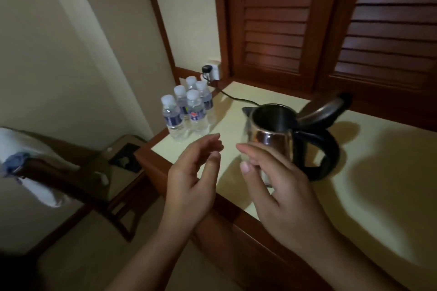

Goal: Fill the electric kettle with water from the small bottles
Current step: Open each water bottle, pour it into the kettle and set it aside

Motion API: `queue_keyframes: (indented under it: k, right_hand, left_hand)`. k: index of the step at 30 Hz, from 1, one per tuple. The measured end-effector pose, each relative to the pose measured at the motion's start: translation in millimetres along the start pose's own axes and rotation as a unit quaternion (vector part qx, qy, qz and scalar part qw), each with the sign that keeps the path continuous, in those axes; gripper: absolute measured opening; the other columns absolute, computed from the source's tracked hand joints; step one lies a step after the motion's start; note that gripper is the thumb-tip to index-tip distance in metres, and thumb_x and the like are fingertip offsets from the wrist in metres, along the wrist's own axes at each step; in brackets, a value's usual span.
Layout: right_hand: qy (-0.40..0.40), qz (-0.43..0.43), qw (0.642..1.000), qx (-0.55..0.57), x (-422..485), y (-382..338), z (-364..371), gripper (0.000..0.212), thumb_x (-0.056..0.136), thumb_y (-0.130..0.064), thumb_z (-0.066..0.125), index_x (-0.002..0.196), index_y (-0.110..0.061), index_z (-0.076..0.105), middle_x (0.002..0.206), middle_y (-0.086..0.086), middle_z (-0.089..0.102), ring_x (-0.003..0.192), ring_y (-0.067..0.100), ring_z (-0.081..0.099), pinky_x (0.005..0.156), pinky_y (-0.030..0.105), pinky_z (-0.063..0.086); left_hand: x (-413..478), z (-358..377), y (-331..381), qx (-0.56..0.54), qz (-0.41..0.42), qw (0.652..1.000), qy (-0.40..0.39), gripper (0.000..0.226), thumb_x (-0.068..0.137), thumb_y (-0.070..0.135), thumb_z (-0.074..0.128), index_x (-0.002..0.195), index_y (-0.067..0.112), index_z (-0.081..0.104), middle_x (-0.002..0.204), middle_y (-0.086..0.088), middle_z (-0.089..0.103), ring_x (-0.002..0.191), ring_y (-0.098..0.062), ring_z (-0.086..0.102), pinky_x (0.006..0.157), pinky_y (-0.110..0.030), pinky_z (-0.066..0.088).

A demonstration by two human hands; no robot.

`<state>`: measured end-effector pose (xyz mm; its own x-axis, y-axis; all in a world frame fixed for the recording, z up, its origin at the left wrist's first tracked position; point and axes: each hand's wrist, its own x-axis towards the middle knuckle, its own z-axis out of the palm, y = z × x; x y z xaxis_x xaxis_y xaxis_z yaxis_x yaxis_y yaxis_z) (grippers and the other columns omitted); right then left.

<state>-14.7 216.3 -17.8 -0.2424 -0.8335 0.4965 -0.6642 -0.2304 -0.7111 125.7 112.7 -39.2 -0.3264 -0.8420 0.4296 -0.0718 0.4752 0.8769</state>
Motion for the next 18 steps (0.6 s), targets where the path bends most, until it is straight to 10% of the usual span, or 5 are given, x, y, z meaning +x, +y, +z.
queue_keyframes:
  k: [13,18]
  right_hand:
    - [-0.021,0.025,0.985,-0.17,188.2,12.9,139.9,0.034,0.103,-0.034,0.048,0.128,-0.018,0.065,0.113,0.007,0.07,0.098,0.023,0.065,0.083,0.036,0.056]
    - [-0.06,0.002,0.928,-0.369,217.9,13.5,173.3,0.049,0.096,-0.064,0.039,0.119,-0.025,0.057,0.099,0.002,0.068,0.089,0.026,0.065,0.065,0.033,0.05]
  left_hand:
    - [130.4,-77.7,-88.7,0.124,-0.053,0.986,0.095,0.038,0.098,0.02,0.067,0.135,0.024,0.061,0.118,0.004,0.062,0.093,-0.001,0.061,0.073,-0.009,0.049]
    - [145.3,-90.5,-120.2,0.057,-0.151,0.986,0.048,0.062,0.094,0.025,0.073,0.15,0.027,0.047,0.144,0.003,0.054,0.126,-0.012,0.055,0.103,-0.034,0.054]
